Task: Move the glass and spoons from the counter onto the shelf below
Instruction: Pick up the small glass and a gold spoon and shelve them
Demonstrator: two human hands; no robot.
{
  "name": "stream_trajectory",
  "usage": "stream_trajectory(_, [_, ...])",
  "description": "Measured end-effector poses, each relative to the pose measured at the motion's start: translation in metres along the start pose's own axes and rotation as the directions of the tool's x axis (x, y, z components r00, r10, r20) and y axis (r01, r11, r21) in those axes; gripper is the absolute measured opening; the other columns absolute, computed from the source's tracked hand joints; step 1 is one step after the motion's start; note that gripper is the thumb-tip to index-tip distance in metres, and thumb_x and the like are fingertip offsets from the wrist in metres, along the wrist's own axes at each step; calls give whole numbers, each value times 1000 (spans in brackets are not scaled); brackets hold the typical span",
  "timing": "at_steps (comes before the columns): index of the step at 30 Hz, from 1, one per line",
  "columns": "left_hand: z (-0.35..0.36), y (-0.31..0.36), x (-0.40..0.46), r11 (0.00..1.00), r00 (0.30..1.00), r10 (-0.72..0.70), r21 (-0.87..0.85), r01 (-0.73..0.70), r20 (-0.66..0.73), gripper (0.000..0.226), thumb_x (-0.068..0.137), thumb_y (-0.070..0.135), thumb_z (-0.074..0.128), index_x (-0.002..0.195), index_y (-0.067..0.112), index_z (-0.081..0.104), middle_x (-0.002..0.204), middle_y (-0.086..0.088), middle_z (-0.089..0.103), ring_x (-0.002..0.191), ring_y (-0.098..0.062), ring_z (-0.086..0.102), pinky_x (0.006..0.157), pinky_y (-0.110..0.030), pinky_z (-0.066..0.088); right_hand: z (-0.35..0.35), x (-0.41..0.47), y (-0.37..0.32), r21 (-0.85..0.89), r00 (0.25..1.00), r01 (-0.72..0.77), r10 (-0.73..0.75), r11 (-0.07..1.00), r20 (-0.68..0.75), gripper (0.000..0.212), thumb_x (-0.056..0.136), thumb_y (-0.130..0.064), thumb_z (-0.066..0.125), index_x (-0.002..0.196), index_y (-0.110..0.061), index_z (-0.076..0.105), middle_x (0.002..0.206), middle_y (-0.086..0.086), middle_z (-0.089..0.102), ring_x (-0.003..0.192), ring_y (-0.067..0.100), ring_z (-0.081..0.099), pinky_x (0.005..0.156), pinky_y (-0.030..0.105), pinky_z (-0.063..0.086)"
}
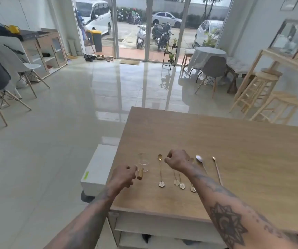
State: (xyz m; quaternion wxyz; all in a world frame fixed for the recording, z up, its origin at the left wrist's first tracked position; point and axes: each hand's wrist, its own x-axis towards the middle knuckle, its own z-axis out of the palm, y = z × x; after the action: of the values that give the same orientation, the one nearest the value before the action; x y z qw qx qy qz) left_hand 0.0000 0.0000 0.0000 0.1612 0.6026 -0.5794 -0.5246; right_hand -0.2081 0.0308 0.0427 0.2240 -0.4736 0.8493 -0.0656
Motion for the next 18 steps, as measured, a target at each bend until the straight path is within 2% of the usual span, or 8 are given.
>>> stream_trajectory(2, [2, -6, 2, 985, 998, -46, -167, 51, 34, 34, 94, 33, 55, 88, 4, 71, 77, -9, 71, 57, -22, 59, 53, -28, 50, 17, -1, -6, 10, 998, -70, 70, 998, 2, 32, 94, -36, 53, 108, -16, 73, 125, 12, 67, 122, 31, 61, 93, 33, 52])
stream_trajectory(3, [4, -11, 4, 973, 997, -57, -221, 69, 59, 33, 94, 33, 55, 83, 6, 71, 71, -7, 69, 52, -21, 56, 49, -26, 47, 26, -2, -7, 13, 996, -92, 92, 996, 11, 26, 93, -35, 53, 90, -16, 71, 118, 13, 68, 119, 32, 63, 84, 32, 50])
stream_trajectory(4, [7, -14, 3, 961, 994, -65, -263, 85, 86, 32, 93, 34, 56, 80, 8, 70, 68, -6, 66, 49, -19, 53, 47, -25, 43, 33, -3, -8, 18, 992, -123, 123, 992, 24, 26, 92, -35, 53, 75, -18, 63, 113, 14, 66, 116, 33, 64, 78, 31, 46])
stream_trajectory(5, [10, -16, 4, 947, 990, -77, -303, 109, 117, 32, 93, 35, 57, 79, 9, 70, 67, -7, 63, 46, -18, 51, 45, -24, 40, 39, 0, -9, 15, 989, -143, 143, 990, 38, 25, 91, -36, 55, 72, -19, 59, 114, 14, 65, 115, 33, 64, 76, 31, 43])
stream_trajectory(7, [11, -17, 4, 922, 983, -97, -357, 148, 159, 32, 91, 36, 60, 80, 8, 69, 67, -8, 61, 44, -16, 48, 44, -24, 37, 45, 4, -10, 30, 982, -184, 182, 983, 44, 21, 92, -35, 58, 87, -17, 67, 112, 13, 65, 110, 31, 65, 77, 32, 46])
stream_trajectory(10, [8, -16, 4, 919, 975, -76, -366, 150, 211, 32, 89, 38, 65, 82, 7, 69, 70, -9, 65, 45, -15, 51, 45, -24, 40, 52, 5, -10, 80, 968, -251, 248, 965, 41, 22, 92, -26, 58, 97, -10, 72, 105, 12, 68, 96, 28, 65, 83, 35, 54])
stream_trajectory(12, [6, -14, 3, 917, 970, -61, -371, 147, 235, 32, 90, 38, 67, 82, 7, 70, 72, -9, 65, 46, -13, 51, 45, -23, 41, 56, 6, -11, 103, 962, -274, 273, 956, 24, 25, 92, -22, 58, 107, -7, 72, 113, 13, 70, 105, 31, 67, 88, 36, 54])
stream_trajectory(18, [6, -16, 6, 914, 953, -32, -377, 150, 301, 24, 91, 31, 70, 82, 8, 70, 67, -6, 59, 47, -10, 46, 45, -20, 36, 61, 2, -12, 187, 950, -312, 309, 932, 41, 31, 91, -26, 60, 106, -3, 74, 120, 15, 70, 112, 33, 66, 80, 29, 49])
